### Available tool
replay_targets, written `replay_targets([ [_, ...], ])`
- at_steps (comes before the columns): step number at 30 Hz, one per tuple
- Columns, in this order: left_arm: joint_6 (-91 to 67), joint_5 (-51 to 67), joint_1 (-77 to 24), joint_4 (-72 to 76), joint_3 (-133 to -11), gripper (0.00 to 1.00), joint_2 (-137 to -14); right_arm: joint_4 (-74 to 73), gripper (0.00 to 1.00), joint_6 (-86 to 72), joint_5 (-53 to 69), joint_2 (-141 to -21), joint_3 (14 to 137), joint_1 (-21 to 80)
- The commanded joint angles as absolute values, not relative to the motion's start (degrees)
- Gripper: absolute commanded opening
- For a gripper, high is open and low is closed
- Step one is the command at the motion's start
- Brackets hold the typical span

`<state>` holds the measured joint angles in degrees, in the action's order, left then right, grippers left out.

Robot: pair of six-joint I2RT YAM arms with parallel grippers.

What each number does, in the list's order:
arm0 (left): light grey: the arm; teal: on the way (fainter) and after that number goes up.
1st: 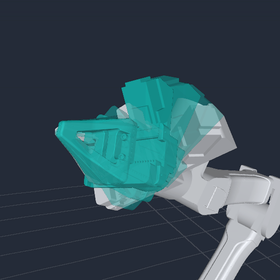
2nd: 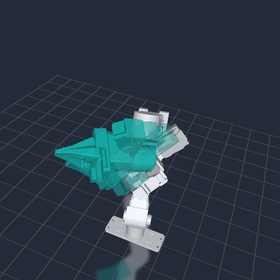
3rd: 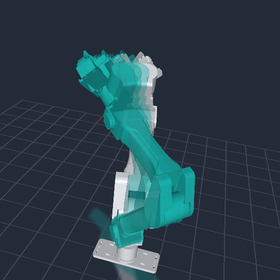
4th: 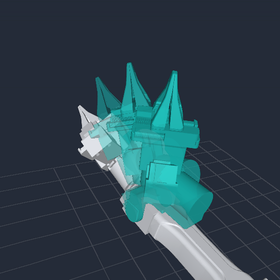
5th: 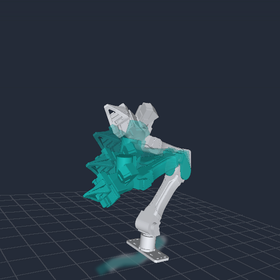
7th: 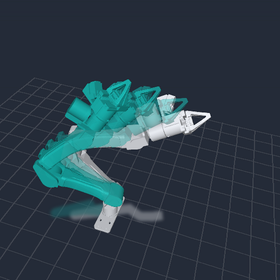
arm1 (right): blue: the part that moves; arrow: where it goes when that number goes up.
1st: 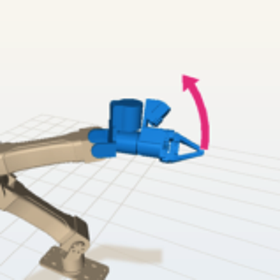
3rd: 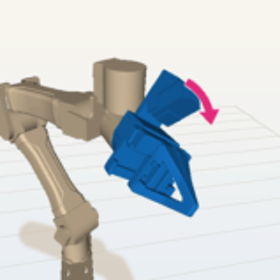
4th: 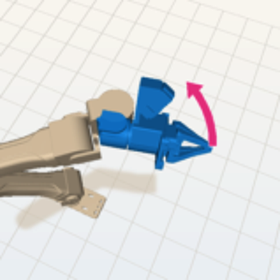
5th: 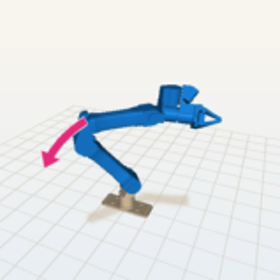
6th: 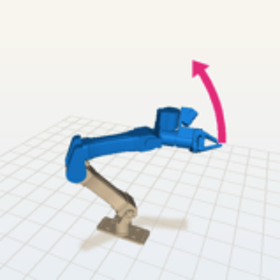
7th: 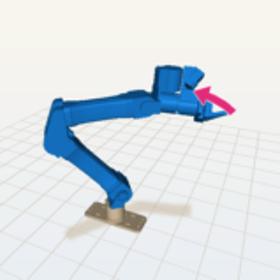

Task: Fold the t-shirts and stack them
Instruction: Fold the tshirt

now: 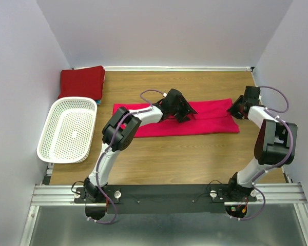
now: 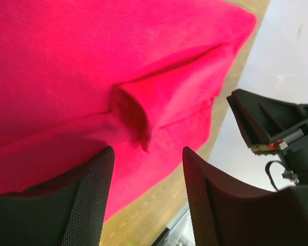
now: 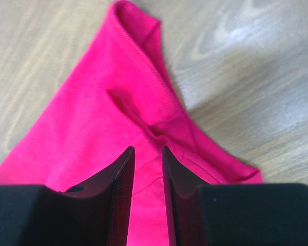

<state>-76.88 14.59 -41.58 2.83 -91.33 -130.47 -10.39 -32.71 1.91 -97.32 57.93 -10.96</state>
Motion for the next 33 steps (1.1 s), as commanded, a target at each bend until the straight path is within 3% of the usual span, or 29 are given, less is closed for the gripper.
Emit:
replay_targets([
  [1,-74.4,12.3,-41.4,1.6,-89.7,0.64,-124.3,-10.2,0.35,-30.6,6.1,-95.1,60.5,-11.3],
  [3,-72.9,11.2,-41.5,0.7,-90.0,0.6,-123.5,-9.2,0.35,-30.5,8.3,-95.3,60.6,-11.3],
  [6,-70.8,9.4,-41.7,0.1,-93.2,0.35,-123.3,-5.6,0.34,-30.8,15.9,-96.4,60.3,-11.3],
  [10,-68.4,11.0,-42.1,2.8,-96.6,0.2,-125.9,-1.1,0.28,-32.2,21.6,-100.4,61.3,-11.3],
  [16,-66.0,14.0,-42.4,4.2,-103.6,0.18,-135.0,2.6,0.23,-32.3,21.2,-105.1,63.1,-11.3],
  [25,-66.4,14.5,-42.1,4.5,-100.6,0.15,-139.9,3.9,0.2,-32.5,16.9,-111.9,62.8,-12.5],
  [33,-65.6,12.7,-41.5,3.1,-98.7,0.14,-138.6,1.9,0.22,-30.8,13.1,-107.2,62.4,-12.8],
])
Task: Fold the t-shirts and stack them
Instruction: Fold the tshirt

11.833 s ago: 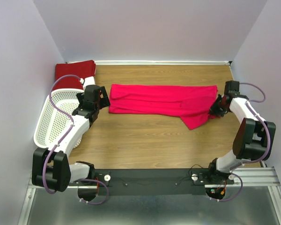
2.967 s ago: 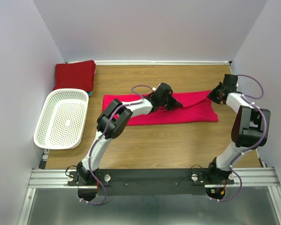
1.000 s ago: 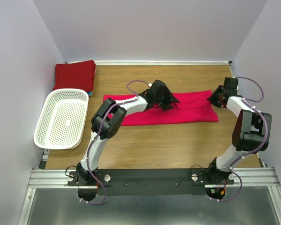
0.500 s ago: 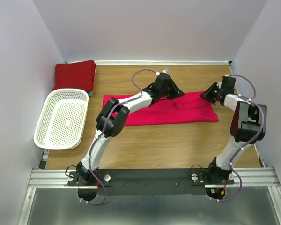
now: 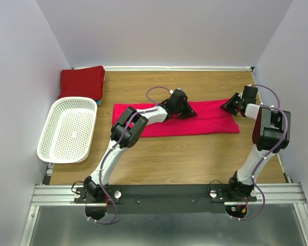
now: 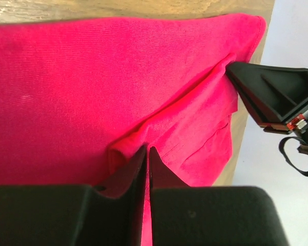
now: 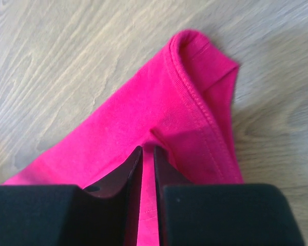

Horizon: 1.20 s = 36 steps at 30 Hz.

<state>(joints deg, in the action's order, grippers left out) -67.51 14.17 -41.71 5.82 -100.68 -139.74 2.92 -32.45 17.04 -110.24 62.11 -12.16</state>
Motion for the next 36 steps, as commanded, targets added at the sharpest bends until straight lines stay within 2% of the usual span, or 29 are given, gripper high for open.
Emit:
replay_targets([
  [1,-65.0,11.6,-41.6,3.0,-98.4,0.16,-136.8,1.1,0.23,-30.8,13.3,-106.4,62.8,-12.7],
  [6,-58.7,6.3,-40.8,2.9,-95.8,0.48,-127.5,-6.2,0.39,-32.8,8.5,-100.5,63.6,-9.6],
  [7,-57.2,5.0,-40.1,2.7,-94.5,0.58,-124.0,-6.7,0.41,-33.9,8.4,-99.6,63.1,-9.1],
  [10,-49.8,1.1,-38.1,0.2,-92.1,0.71,-117.5,-8.3,0.44,-35.1,7.9,-96.6,60.5,-6.1],
  [13,-42.4,-5.2,-36.4,-5.5,-87.8,0.72,-112.1,-8.6,0.44,-35.9,8.0,-95.1,57.3,-3.4],
  [17,-36.1,-7.8,-31.6,-11.7,-83.4,0.72,-109.6,-8.8,0.44,-36.1,8.0,-95.2,54.5,-2.1],
  [20,-32.1,-6.2,-28.5,-18.0,-81.0,0.72,-110.4,-8.8,0.44,-35.3,8.1,-96.4,54.0,-2.1],
  [29,-28.1,-5.7,-25.7,-21.6,-75.1,0.71,-112.4,-8.9,0.44,-35.4,6.7,-101.9,54.9,-2.1],
  [36,-29.4,-0.3,-23.5,-21.1,-71.3,0.7,-112.7,-9.1,0.43,-31.0,2.5,-112.4,64.4,-2.2],
])
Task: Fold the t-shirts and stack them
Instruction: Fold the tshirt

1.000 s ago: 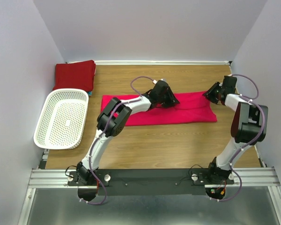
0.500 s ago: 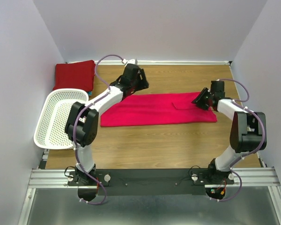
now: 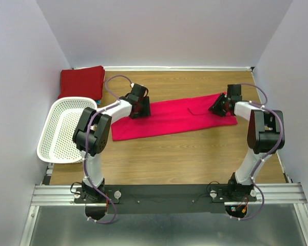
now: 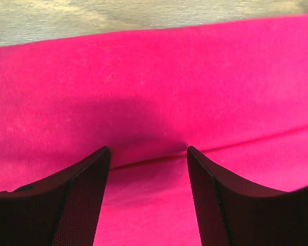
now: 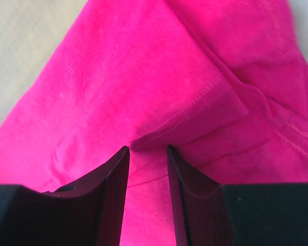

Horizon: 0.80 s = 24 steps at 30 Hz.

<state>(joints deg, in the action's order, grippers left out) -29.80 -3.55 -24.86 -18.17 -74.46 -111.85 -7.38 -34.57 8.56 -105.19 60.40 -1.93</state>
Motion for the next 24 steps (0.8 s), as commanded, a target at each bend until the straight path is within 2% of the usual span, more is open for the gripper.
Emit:
replay_targets([
  [1,-29.8,2.6,-23.5,-20.5,-70.6,0.7,-112.2,-9.3,0.43,-30.5,3.0,-114.0,68.3,-2.4],
  [5,-33.0,15.6,-23.9,-17.3,-64.9,0.68,-110.1,-10.2,0.43,-27.0,4.4,-122.0,79.2,-2.5],
  [12,-33.1,26.6,-32.9,-17.0,-60.6,0.68,-106.9,-13.4,0.44,-21.9,15.4,-137.7,100.8,-2.5],
  [15,-31.2,28.4,-37.6,-18.9,-59.2,0.69,-106.0,-13.6,0.44,-23.6,19.8,-139.5,104.0,-2.3],
  [19,-31.9,26.1,-38.1,-19.0,-55.8,0.7,-103.1,-13.6,0.44,-23.1,21.7,-140.7,105.6,-1.9],
  [24,-31.6,26.5,-39.7,-19.2,-58.0,0.71,-102.0,-13.5,0.44,-22.3,25.0,-141.1,106.3,-0.7],
])
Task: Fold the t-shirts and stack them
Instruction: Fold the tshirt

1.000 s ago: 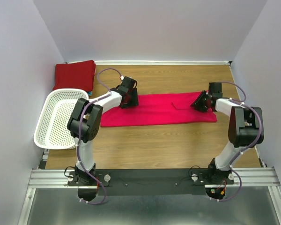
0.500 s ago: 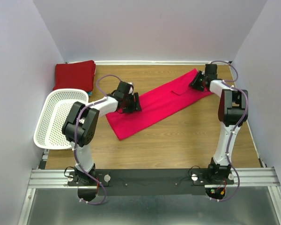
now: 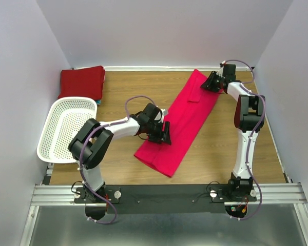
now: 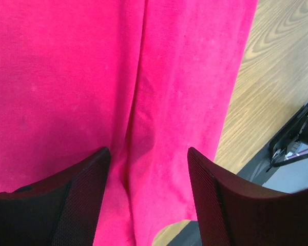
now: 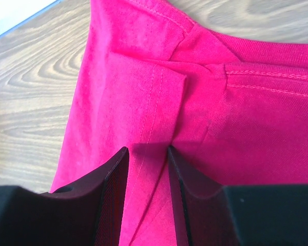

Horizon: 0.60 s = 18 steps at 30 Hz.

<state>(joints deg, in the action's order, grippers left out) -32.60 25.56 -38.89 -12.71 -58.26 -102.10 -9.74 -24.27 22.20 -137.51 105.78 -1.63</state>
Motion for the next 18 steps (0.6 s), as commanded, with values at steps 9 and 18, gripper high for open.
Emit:
replay_targets([
  [9,-28.2,30.0,-41.0,-20.0,-58.4,0.75,-101.0,-13.5,0.45,-24.2,27.0,-143.9,111.2,2.4],
  [18,-29.6,32.2,-40.9,-17.9,-58.6,0.75,-104.1,-13.5,0.46,-25.9,30.8,-152.7,124.7,4.3],
])
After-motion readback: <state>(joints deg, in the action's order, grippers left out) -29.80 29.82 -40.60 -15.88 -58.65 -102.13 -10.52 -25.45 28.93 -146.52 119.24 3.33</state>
